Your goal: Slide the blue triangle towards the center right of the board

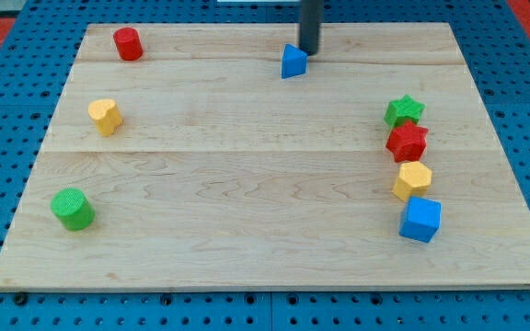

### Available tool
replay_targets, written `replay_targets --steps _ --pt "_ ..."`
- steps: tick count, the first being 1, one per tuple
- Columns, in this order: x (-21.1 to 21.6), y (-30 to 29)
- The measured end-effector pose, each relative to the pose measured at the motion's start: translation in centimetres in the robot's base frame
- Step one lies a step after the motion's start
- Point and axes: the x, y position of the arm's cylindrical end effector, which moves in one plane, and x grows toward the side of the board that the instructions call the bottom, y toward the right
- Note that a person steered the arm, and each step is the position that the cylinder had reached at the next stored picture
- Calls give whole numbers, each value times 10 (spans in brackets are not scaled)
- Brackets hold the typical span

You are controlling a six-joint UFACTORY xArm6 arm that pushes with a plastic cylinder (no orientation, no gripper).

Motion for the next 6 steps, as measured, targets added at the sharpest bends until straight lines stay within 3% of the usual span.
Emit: replay_targets --steps 2,3,4,6 --pt "-18 -73" --pt "27 -56" --pt "41 18" --pt "51 44"
